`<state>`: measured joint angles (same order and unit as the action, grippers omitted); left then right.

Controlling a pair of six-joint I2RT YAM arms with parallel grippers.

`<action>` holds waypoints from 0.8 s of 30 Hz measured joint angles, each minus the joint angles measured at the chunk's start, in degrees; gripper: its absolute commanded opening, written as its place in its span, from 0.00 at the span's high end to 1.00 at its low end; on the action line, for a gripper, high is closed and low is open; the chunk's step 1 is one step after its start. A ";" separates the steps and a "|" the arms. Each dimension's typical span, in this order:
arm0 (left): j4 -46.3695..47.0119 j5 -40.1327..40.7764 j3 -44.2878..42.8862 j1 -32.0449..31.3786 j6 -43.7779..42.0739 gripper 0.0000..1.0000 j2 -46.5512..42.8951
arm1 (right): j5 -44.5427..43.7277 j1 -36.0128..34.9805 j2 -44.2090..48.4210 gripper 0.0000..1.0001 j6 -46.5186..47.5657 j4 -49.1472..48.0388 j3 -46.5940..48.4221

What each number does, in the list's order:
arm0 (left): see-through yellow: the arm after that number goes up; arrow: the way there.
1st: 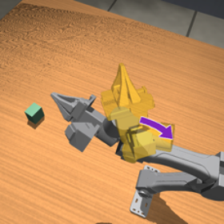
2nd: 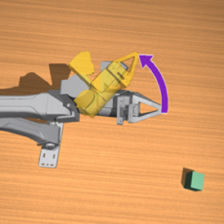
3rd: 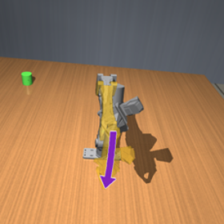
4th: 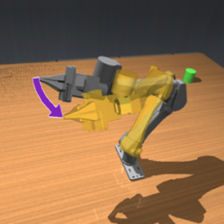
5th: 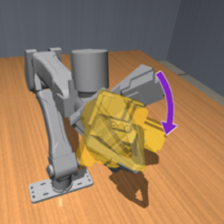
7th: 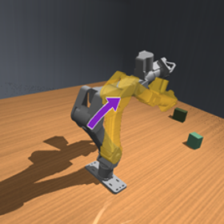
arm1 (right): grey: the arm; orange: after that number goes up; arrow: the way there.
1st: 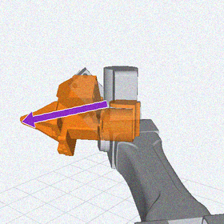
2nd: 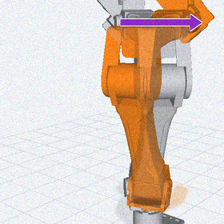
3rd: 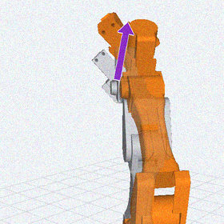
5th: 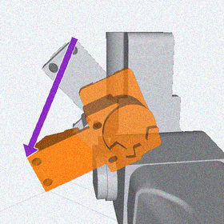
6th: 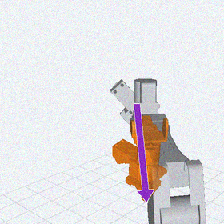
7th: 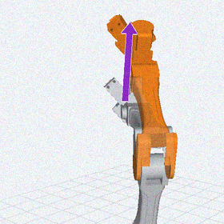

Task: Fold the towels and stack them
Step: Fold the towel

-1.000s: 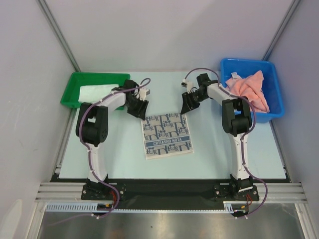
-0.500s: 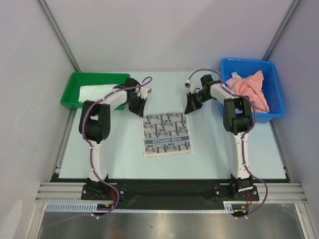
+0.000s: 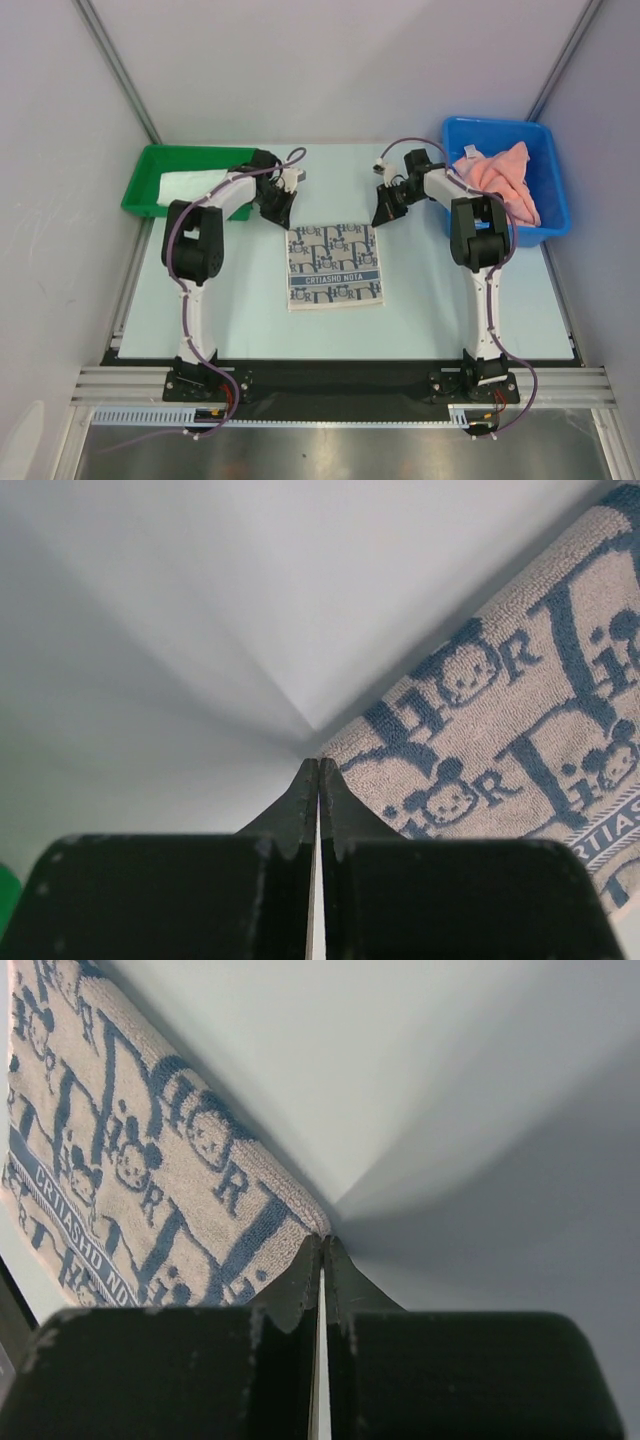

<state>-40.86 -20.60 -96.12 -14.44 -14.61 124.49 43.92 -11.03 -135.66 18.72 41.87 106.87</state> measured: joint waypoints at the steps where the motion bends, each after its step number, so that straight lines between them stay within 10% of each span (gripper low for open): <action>1: 0.04 -0.15 -0.07 0.00 0.04 1.00 -0.26 | -0.46 0.00 0.66 1.00 -0.22 -1.09 -1.01; 24: 3.91 3.32 19.74 -6.14 2.75 1.00 -25.62 | -12.94 -4.74 40.39 1.00 -12.04 -23.93 -41.48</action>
<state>-36.95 -17.28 -76.38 -20.58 -11.86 98.87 30.98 -15.77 -95.26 6.68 17.93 65.39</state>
